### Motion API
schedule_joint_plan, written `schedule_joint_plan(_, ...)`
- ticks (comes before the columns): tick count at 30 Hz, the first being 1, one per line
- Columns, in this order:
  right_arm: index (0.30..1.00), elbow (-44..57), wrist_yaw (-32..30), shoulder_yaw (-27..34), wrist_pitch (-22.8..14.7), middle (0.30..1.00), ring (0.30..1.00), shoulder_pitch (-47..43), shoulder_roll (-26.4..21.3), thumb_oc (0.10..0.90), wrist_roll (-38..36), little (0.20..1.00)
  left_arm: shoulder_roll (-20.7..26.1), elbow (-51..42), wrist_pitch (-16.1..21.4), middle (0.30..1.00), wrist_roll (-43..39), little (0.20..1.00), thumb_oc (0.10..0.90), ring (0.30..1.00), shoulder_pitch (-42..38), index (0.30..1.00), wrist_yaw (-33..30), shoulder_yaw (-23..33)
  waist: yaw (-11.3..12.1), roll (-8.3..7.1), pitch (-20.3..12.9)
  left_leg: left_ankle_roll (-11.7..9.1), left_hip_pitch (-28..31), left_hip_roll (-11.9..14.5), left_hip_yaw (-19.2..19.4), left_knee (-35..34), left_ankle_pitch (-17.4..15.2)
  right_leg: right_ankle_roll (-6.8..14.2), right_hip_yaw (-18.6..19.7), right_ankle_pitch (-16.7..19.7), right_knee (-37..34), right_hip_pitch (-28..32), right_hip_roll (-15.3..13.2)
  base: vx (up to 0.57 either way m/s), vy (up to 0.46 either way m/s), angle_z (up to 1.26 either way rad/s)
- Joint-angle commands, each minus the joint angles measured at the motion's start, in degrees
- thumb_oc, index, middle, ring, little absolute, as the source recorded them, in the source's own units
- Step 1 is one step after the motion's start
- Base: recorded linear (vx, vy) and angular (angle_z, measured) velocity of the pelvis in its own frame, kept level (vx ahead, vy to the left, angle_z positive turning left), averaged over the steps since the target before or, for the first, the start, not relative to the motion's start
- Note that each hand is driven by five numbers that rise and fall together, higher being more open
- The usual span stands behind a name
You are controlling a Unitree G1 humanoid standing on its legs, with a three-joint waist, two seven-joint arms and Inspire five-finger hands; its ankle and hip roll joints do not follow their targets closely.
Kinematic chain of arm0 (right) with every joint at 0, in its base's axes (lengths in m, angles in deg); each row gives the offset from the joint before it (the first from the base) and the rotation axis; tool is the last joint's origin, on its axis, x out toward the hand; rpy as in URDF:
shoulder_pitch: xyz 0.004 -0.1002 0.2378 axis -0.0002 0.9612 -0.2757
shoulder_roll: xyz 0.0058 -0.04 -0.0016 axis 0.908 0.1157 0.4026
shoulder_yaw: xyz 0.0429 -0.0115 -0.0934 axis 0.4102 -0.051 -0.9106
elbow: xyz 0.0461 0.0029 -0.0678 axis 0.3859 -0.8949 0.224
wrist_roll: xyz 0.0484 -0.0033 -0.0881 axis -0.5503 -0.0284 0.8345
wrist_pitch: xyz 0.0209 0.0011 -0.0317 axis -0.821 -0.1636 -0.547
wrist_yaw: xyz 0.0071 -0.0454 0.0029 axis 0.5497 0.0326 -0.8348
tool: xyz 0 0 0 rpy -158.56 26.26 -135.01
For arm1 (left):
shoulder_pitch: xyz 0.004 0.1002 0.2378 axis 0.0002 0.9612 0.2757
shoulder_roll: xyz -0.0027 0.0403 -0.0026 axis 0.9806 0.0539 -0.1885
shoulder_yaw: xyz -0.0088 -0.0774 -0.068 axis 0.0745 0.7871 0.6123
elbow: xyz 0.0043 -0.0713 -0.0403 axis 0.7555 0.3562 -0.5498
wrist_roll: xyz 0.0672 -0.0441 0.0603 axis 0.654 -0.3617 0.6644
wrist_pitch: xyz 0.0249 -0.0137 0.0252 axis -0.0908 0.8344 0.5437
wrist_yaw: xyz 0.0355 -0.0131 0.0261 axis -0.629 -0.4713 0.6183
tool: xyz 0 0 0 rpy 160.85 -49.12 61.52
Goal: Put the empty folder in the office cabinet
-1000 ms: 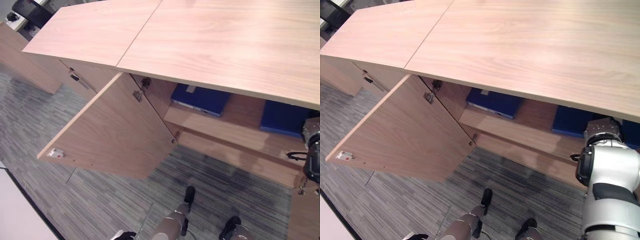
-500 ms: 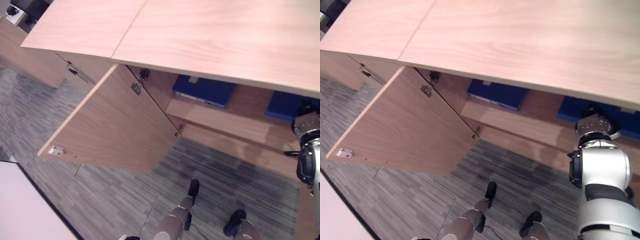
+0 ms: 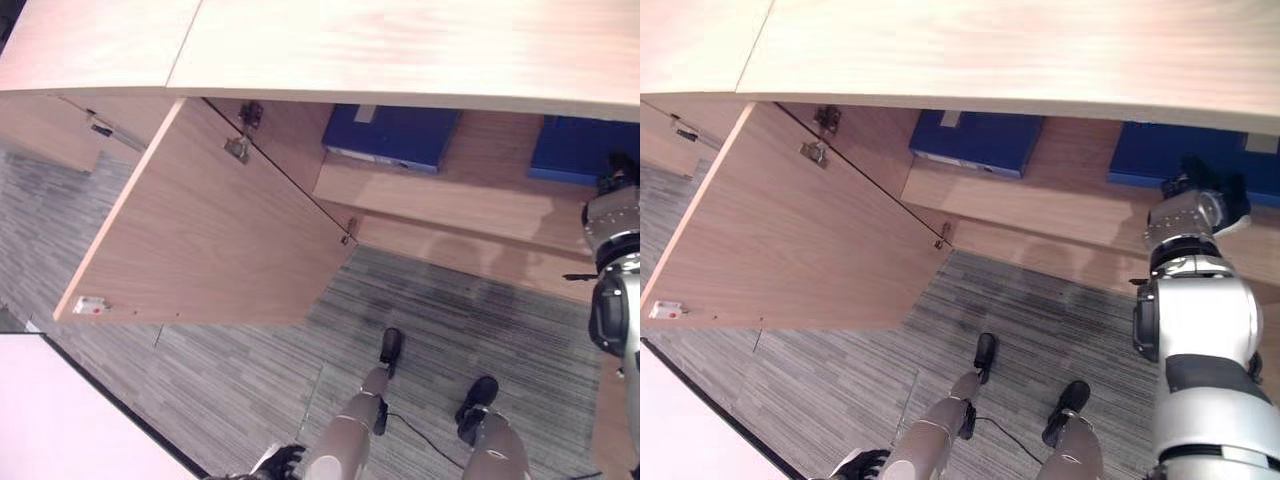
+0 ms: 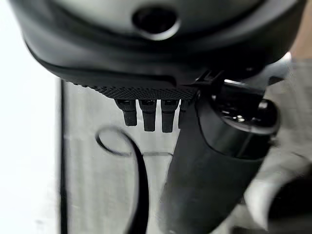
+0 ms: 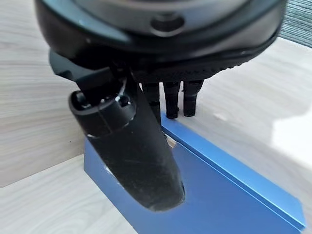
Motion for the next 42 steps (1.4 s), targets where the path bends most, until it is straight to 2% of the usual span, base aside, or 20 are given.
schedule_joint_plan(1,0.9,6.3,7.4,-5.7,-2.9,0.9,0.9,-7.0,-7.1,0.8,-0.4,0.9,5.2,5.6,-2.3,0.9,2.2,0.9,0.8,0.9,0.4,0.9,-0.6,-1.7,2.6,-4.56,1.8,-2.4,9.4,-1.0,0.1,-0.4,-3.2,5.2,1.6,0.0,-17.0,12.4,0.6,0.0,-0.05,0.17)
schedule_joint_plan(5,0.9,6.9,9.5,-4.4,-2.8,0.9,0.9,-3.5,-8.0,0.8,-3.3,0.9,6.0,5.2,-2.4,0.9,3.4,0.9,0.8,0.9,0.3,0.9,0.4,-1.2,3.0,-6.11,0.8,-2.5,10.6,-0.7,-0.3,-0.4,-3.5,5.3,1.1,0.6,-18.6,14.9,1.6,-0.02,-0.042,0.08)
schedule_joint_plan(7,0.9,8.6,10.3,-3.2,-3.2,0.9,0.9,-1.2,-6.9,0.8,-4.0,0.9,5.9,4.9,-2.4,0.9,3.2,0.9,0.8,0.9,0.2,0.9,0.7,-0.8,2.9,-7.32,0.4,-2.6,11.5,-0.5,-0.3,-0.4,-3.9,5.3,0.9,0.9,-19.5,16.4,2.0,-0.04,-0.013,0.11)
schedule_joint_plan(8,0.9,9.6,10.7,-2.3,-3.7,0.9,0.9,0.6,-5.6,0.8,-4.3,0.9,5.7,4.8,-2.4,0.9,3.0,0.9,0.8,0.9,0.1,0.9,0.9,-0.5,3.1,-7.72,0.5,-2.4,11.5,-0.3,-0.1,-0.1,-3.0,5.2,-0.4,2.5,-19.8,16.6,1.8,-0.08,0.017,0.12)
schedule_joint_plan(14,0.9,15.6,12.7,2.0,-4.8,0.9,0.9,11.3,5.9,0.8,-3.7,0.9,4.6,5.7,-3.0,0.9,1.9,0.9,0.8,0.9,0.1,0.9,1.1,2.6,1.1,-12.88,-1.8,-1.8,15.8,1.0,1.7,0.0,-4.4,5.5,0.2,4.3,-23.4,21.6,3.1,0.02,0.029,0.01)
schedule_joint_plan(18,0.9,19.6,14.3,4.1,-4.7,0.9,0.9,19.4,14.0,0.8,-2.3,0.9,3.2,7.0,-3.8,0.9,0.8,0.9,0.8,0.9,-0.2,0.9,1.4,5.3,-0.8,-15.85,-3.6,-1.1,19.3,1.6,3.5,0.0,-5.5,5.5,1.5,4.6,-24.2,24.3,3.9,0.08,0.07,-0.27)
schedule_joint_plan(19,0.9,22.7,14.8,4.4,-4.8,0.9,0.9,23.3,17.5,0.8,-1.6,0.9,2.2,7.4,-4.3,0.9,0.2,0.9,0.8,0.9,-0.3,0.9,1.2,6.4,-1.9,-16.88,-4.7,-0.7,20.7,1.7,4.3,0.0,-6.1,5.5,1.8,4.7,-24.3,25.2,4.1,0.04,0.073,-0.18)
schedule_joint_plan(20,0.9,22.8,14.7,4.4,-4.8,0.9,0.9,23.4,17.5,0.8,-1.6,0.9,2.2,7.4,-4.3,0.9,0.2,0.9,0.8,0.9,-0.3,0.9,1.2,6.3,-2.0,-16.88,-4.7,-0.6,20.6,1.6,4.2,-0.1,-5.7,5.5,1.8,5.0,-24.3,25.0,4.0,0.05,0.074,-0.2)
schedule_joint_plan(22,0.9,29.2,15.8,3.2,-4.7,0.9,0.9,30.0,22.8,0.8,0.4,0.9,0.5,8.1,-4.8,0.9,-1.1,0.9,0.8,0.9,-0.3,0.9,1.0,8.2,-4.0,-18.22,-6.3,0.1,22.4,1.6,5.2,-0.1,-6.7,5.6,2.6,5.3,-24.3,25.9,4.0,0.07,0.084,-0.18)
schedule_joint_plan(24,0.9,32.2,15.7,2.9,-4.8,0.9,0.9,32.8,24.4,0.8,1.1,0.9,0.3,8.4,-5.0,0.9,-1.5,0.9,0.8,0.9,0.2,0.9,0.8,8.8,-4.7,-18.62,-6.9,0.3,23.3,1.6,5.7,-0.1,-7.1,5.6,3.1,5.2,-24.3,26.4,4.0,0.07,0.075,-0.17)
schedule_joint_plan(25,0.9,37.6,16.3,0.9,-4.6,0.9,0.9,37.7,26.7,0.8,3.1,0.9,-0.1,8.7,-5.4,0.9,-1.7,0.9,0.8,0.9,0.3,0.9,0.5,10.1,-5.9,-19.08,-7.6,0.7,24.8,1.6,6.7,-0.1,-7.8,5.6,3.7,5.3,-24.2,27.0,4.0,0.05,0.08,-0.33)
schedule_joint_plan(27,0.9,40.5,16.4,-0.1,-4.3,0.9,0.9,40.6,27.8,0.8,4.0,0.9,-0.2,8.8,-5.6,0.9,-1.8,0.9,0.8,0.9,0.7,0.9,0.5,10.9,-6.4,-19.26,-8.1,0.8,25.6,1.6,7.2,-0.2,-8.1,5.6,4.2,5.3,-24.2,27.4,4.0,0.04,0.081,-0.32)
schedule_joint_plan(28,0.9,45.8,17.6,-2.3,-3.8,0.9,0.9,45.4,28.8,0.8,5.5,0.9,-0.3,9.0,-5.9,0.9,-2.1,0.9,0.8,0.9,0.8,0.9,0.2,12.2,-7.6,-19.59,-8.7,1.0,26.8,1.6,8.0,-0.2,-8.5,5.7,4.8,5.4,-24.0,27.7,4.1,0.02,0.055,-0.36)
schedule_joint_plan(29,0.9,46.2,17.4,-2.4,-3.7,0.9,0.9,45.8,28.9,0.8,5.6,0.9,-0.4,9.0,-5.9,0.9,-2.1,0.9,0.8,0.9,1.0,0.9,0.2,12.3,-7.6,-19.57,-8.8,1.0,26.9,1.6,8.1,-0.2,-8.6,5.7,4.9,5.4,-24.0,27.8,4.1,0.04,0.093,-0.32)
schedule_joint_plan(30,0.9,52.3,18.6,-4.5,-3.1,0.9,0.9,51.0,29.2,0.8,7.9,0.9,-0.4,8.8,-6.1,0.9,-2.5,0.9,0.8,0.9,0.8,0.9,-0.2,13.9,-8.6,-19.86,-9.4,1.1,28.0,1.6,8.8,-0.3,-9.0,5.8,5.3,5.4,-23.9,28.3,4.0,0.03,0.039,-0.18)
schedule_joint_plan(31,0.9,52.6,18.5,-4.6,-3.0,0.9,0.9,51.3,29.2,0.8,8.0,0.9,-0.4,8.8,-6.1,0.9,-2.5,0.9,0.8,0.9,0.9,0.9,-0.2,13.9,-8.6,-19.85,-9.5,1.1,28.1,1.6,8.9,-0.3,-9.0,5.8,5.3,5.4,-23.9,28.3,4.0,0.05,0.056,-0.15)
schedule_joint_plan(34,0.9,60.3,21.4,-6.8,-1.5,0.9,0.9,60.1,28.1,0.8,11.8,0.9,0.0,8.0,-6.1,0.9,-3.3,0.9,0.8,0.9,-0.2,0.9,-0.5,16.5,-10.4,-20.35,-10.5,1.3,30.0,1.7,10.0,-0.3,-9.7,6.0,5.9,5.4,-23.7,29.4,3.9,0.05,0.046,-0.22)
schedule_joint_plan(42,0.9,64.2,24.9,-8.9,1.3,0.9,0.9,69.9,27.5,0.8,15.7,0.9,-0.9,8.1,-6.0,0.9,-3.4,0.9,0.8,0.9,-0.8,0.9,-0.2,18.1,-11.9,-20.58,-11.6,1.7,32.6,1.7,11.2,-0.5,-10.6,6.3,6.9,5.5,-23.3,30.7,3.4,0.03,0.029,-0.14)
